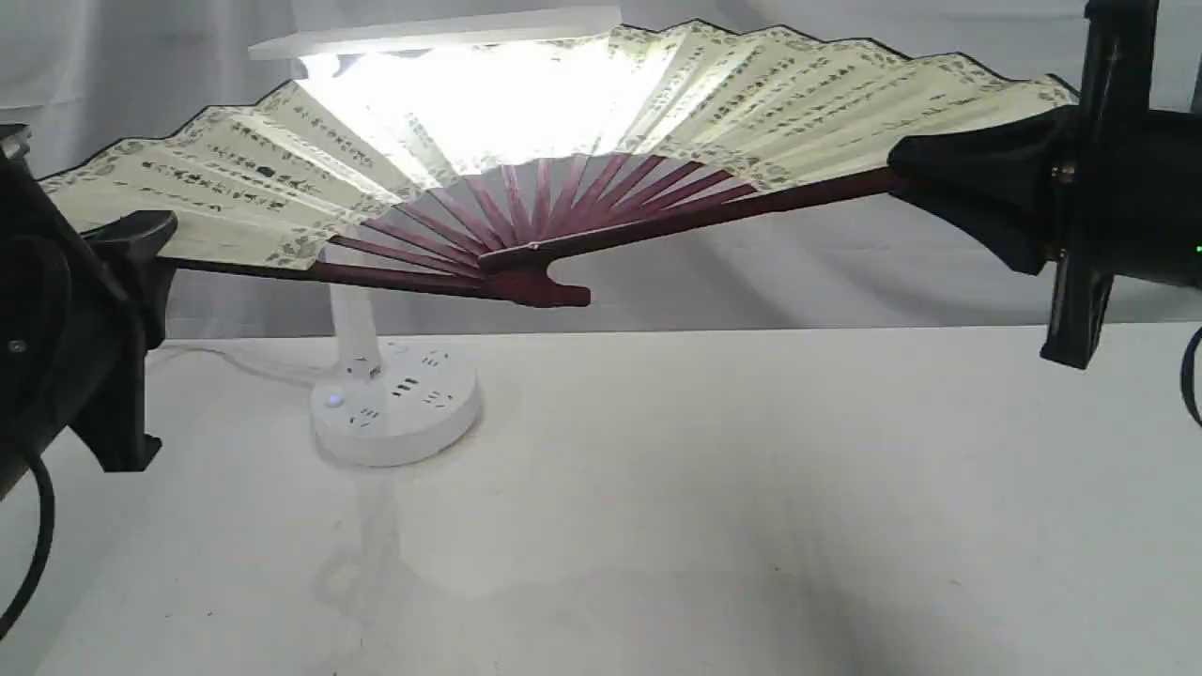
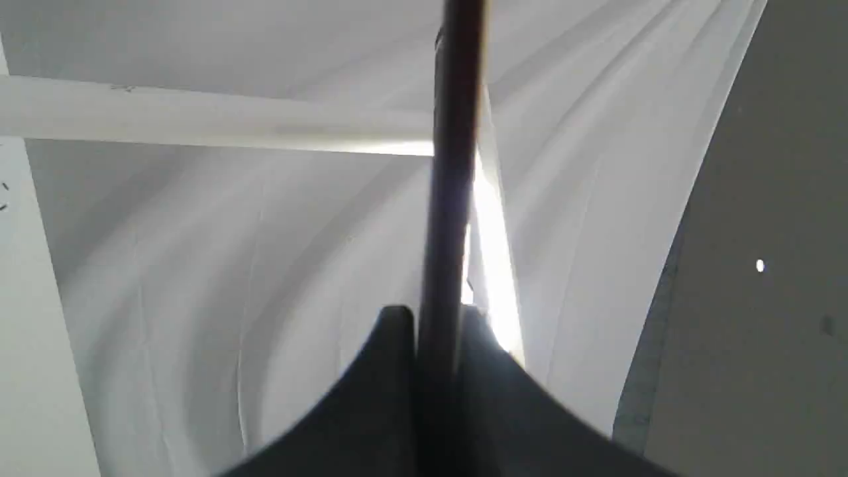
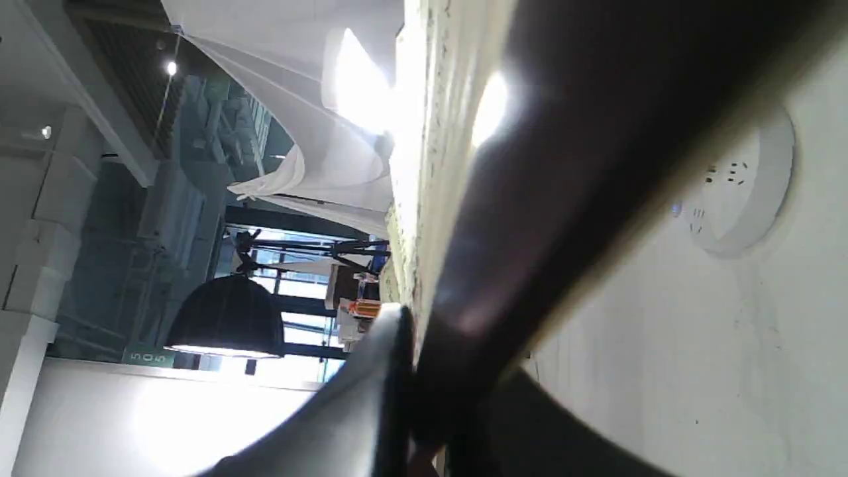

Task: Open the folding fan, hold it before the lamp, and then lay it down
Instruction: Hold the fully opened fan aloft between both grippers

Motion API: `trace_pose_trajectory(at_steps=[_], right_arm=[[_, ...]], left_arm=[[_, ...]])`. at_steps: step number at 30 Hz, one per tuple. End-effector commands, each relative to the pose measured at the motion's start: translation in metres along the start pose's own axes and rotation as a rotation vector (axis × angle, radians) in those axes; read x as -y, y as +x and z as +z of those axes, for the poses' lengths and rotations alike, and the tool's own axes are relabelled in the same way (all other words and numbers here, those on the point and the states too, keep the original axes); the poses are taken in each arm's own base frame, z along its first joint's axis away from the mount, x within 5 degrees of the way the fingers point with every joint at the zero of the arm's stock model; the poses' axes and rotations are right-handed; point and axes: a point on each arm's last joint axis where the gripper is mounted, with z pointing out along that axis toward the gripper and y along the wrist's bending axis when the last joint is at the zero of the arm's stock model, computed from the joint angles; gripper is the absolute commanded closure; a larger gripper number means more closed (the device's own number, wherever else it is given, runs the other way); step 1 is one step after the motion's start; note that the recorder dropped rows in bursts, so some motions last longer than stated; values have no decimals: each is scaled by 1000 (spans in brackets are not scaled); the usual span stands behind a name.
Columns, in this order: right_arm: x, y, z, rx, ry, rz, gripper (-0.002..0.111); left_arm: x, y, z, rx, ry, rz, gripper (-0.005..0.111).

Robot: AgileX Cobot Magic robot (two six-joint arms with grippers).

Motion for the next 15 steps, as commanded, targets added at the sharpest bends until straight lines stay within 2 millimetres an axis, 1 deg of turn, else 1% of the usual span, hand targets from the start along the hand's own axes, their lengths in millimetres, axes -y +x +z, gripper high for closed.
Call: trace_pose_trajectory(at_steps=[1,15], right_arm=[[3,-9,-4,80,63,-50,108],[3,-10,-4,83,65,-46,108]], left_arm=[[7,-16,-1,111,54,-88,107],[6,-17,-1,129,48,-108,107]])
